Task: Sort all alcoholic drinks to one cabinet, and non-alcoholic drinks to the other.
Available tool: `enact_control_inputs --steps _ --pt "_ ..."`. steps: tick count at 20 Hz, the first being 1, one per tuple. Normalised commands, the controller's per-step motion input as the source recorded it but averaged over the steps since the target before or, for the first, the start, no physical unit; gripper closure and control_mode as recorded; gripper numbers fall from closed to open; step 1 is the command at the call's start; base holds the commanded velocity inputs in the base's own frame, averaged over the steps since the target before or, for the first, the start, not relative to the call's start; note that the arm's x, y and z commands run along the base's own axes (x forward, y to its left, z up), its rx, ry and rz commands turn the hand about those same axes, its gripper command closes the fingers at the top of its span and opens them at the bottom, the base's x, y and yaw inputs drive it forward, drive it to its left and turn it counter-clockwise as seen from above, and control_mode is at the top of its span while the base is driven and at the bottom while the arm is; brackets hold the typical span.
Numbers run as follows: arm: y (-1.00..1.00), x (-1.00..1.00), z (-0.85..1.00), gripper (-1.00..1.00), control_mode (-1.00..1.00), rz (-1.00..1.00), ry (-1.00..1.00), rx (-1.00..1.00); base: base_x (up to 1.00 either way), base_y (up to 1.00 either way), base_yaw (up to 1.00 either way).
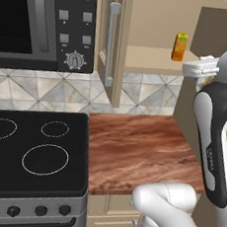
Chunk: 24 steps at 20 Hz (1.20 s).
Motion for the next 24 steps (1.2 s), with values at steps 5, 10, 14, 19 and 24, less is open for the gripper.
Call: enact_control_inputs --steps 5,10,14,19,24 --pt "0.00 0.17 0.04 1.00 -1.00 0.00 -0.01 0.00 0.00 0.00 0.00" --pt "0.04 0.17 0.06 1.00 -1.00 0.00 -0.02 0.00 0.00 0.00 0.00" --pt "0.08 0.18 0.00 1.00 -1.00 0.01 -0.02 0.00 0.00 0.00 0.00" --pt "0.09 0.18 0.00 1.00 -1.00 0.01 -0.02 0.00 0.00 0.00 0.00" --pt "0.07 0.17 0.00 1.00 -1.00 0.02 -0.03 0.00 0.00 0.00 0.00"
